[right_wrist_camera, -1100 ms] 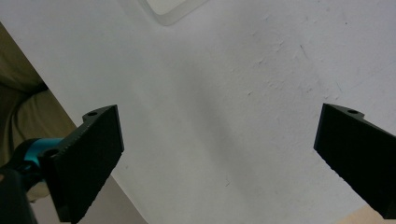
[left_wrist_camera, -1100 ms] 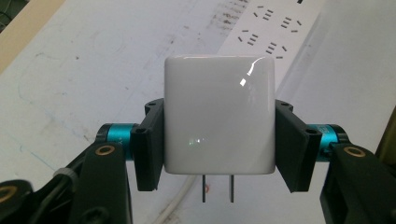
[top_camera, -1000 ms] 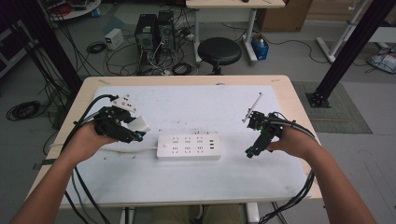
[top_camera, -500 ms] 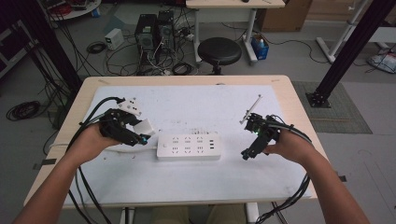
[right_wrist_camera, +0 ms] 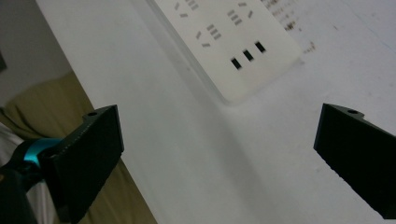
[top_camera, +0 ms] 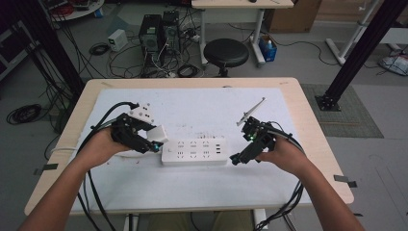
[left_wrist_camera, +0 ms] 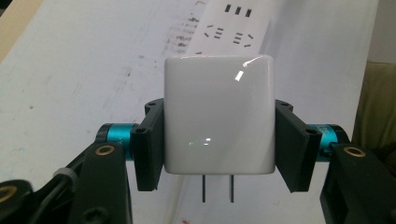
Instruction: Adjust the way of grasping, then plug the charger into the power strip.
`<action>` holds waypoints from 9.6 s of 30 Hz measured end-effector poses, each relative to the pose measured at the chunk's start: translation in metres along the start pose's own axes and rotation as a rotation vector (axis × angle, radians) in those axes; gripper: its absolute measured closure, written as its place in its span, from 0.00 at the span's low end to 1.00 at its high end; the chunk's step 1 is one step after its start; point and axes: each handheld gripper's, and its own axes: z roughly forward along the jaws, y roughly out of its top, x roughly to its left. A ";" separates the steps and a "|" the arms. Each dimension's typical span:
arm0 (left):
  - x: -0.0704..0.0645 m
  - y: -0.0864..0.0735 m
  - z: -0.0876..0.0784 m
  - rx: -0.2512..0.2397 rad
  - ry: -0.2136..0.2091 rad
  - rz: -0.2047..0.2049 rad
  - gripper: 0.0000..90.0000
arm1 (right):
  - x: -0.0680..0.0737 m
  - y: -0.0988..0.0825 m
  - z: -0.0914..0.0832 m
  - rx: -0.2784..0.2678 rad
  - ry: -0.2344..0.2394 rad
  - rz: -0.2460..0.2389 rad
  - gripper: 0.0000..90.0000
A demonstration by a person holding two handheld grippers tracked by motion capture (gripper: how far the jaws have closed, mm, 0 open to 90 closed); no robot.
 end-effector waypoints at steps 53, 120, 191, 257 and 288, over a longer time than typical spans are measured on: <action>-0.052 0.067 0.062 -0.033 -0.111 0.228 0.47 | -0.002 0.011 0.050 -0.278 0.634 0.536 0.15; 0.010 -0.010 0.031 0.135 0.037 -0.060 0.22 | -0.047 -0.015 0.010 -0.273 0.232 0.457 0.69; 0.052 -0.067 0.017 0.344 0.143 -0.116 0.22 | -0.034 0.066 0.011 0.187 -0.138 -0.243 0.69; 0.054 -0.073 0.035 0.318 0.127 -0.096 0.22 | 0.004 0.114 0.115 0.432 -0.105 -0.576 0.69; 0.059 -0.074 0.037 0.290 0.110 -0.109 0.22 | 0.002 0.118 0.128 0.474 -0.098 -0.572 0.69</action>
